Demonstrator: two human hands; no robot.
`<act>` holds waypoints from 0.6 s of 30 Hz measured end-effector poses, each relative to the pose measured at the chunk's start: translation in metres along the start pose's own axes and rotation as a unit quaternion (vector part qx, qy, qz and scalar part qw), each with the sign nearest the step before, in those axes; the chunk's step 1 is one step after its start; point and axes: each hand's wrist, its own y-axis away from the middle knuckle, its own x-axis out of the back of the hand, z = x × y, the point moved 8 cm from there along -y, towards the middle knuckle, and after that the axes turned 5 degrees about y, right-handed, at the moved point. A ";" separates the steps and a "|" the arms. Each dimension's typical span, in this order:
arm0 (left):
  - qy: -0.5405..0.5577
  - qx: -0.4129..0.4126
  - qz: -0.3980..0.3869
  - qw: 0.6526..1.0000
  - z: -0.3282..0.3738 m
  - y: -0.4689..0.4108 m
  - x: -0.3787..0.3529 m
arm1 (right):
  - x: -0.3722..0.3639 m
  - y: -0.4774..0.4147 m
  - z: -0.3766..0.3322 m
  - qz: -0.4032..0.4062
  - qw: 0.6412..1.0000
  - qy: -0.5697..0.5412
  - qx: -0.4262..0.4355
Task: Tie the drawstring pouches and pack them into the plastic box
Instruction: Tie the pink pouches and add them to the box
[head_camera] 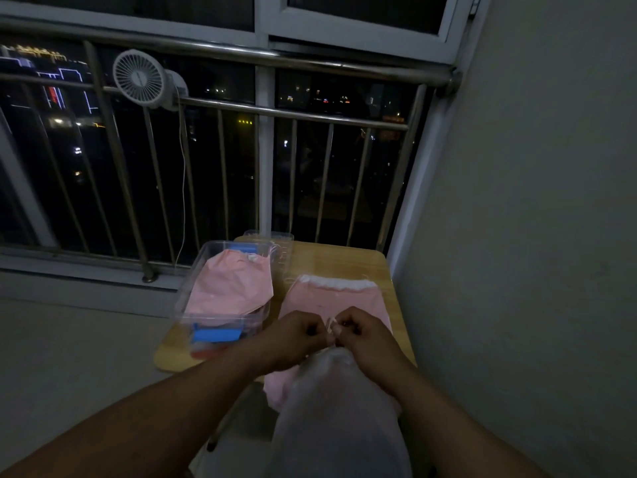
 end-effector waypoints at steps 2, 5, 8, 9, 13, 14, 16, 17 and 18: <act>-0.007 0.001 0.013 1.000 0.001 0.002 0.001 | -0.002 0.000 0.001 -0.001 1.000 -0.012 -0.011; -0.003 -0.001 0.024 1.000 0.001 0.005 0.002 | -0.003 0.002 0.000 0.006 0.999 -0.040 -0.033; 0.047 0.008 0.018 0.999 -0.003 0.005 0.005 | 0.000 0.002 0.000 0.026 0.996 -0.070 -0.051; 0.082 0.013 0.015 0.996 -0.004 0.005 0.007 | 0.002 0.001 0.001 0.035 0.995 -0.076 -0.063; 0.074 0.014 0.015 0.997 -0.005 0.005 0.012 | 0.007 -0.001 0.007 0.048 0.986 -0.123 -0.099; 0.044 0.011 0.014 0.999 -0.005 0.005 0.011 | 0.008 -0.001 0.008 0.048 0.983 -0.146 -0.103; -0.029 0.003 0.023 0.999 -0.001 0.006 0.010 | 0.009 -0.002 0.010 0.046 0.973 -0.203 -0.105; -0.066 0.000 0.032 0.997 0.000 0.007 0.010 | 0.010 -0.002 0.010 0.042 0.968 -0.223 -0.103; -0.100 -0.004 0.035 0.994 0.000 0.007 0.011 | 0.010 -0.001 0.011 0.038 0.968 -0.229 -0.099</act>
